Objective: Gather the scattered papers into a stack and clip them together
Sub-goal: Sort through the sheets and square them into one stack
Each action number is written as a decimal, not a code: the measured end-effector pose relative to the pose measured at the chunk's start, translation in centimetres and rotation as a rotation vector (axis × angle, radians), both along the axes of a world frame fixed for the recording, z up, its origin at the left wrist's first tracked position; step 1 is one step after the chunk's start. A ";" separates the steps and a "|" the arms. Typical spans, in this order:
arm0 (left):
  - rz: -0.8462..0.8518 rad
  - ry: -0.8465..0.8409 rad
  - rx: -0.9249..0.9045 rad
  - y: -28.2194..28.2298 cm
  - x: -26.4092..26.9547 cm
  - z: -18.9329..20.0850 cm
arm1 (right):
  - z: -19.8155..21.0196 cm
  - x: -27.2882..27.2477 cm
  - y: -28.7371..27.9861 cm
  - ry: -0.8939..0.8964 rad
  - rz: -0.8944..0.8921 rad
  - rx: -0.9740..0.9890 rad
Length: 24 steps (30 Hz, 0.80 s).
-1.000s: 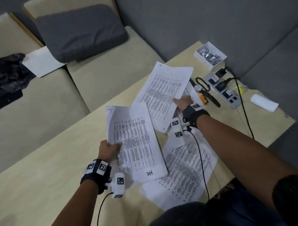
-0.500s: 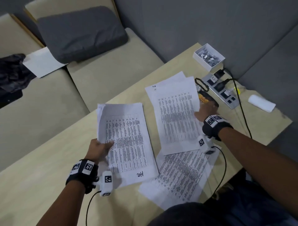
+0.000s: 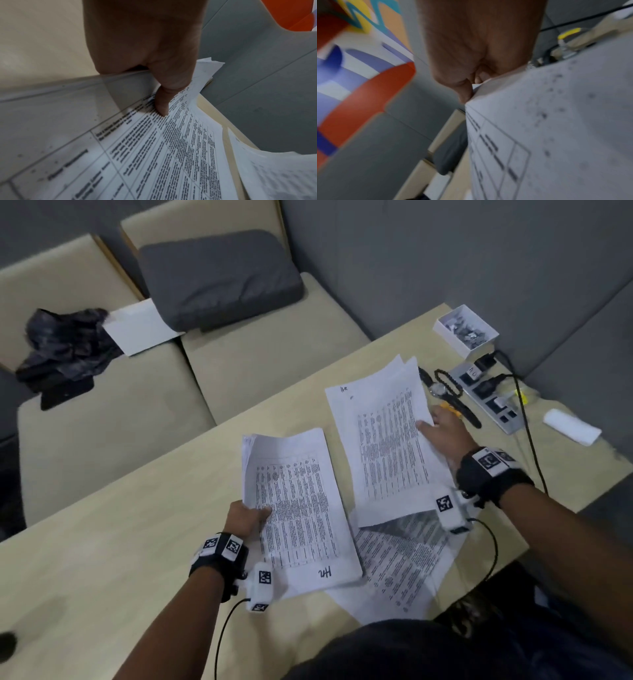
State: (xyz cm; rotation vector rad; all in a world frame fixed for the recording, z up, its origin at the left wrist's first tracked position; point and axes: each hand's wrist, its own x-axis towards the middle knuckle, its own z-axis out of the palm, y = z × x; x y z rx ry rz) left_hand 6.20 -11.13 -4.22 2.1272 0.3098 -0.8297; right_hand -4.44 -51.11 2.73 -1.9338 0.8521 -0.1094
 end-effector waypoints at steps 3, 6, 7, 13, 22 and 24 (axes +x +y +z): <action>-0.001 0.012 -0.004 0.5 -1.2 0.3 | 5.9 -0.7 2.8 -0.181 0.120 0.110; -0.003 0.046 -0.037 1.2 -2.5 0.7 | 10.5 -2.2 5.8 -0.323 0.182 0.377; -0.012 0.063 -0.040 1.6 -2.8 0.6 | 11.4 -2.8 6.8 -0.363 0.178 0.474; 0.034 0.149 -0.086 4.4 -4.1 -1.3 | 7.0 -7.4 11.5 -0.197 0.125 0.531; 0.193 0.208 -0.283 3.6 -6.9 0.9 | -5.4 -11.5 16.9 0.276 0.012 0.127; 0.235 0.224 -0.403 3.3 -7.4 0.4 | -5.5 -10.7 17.4 0.322 0.100 0.025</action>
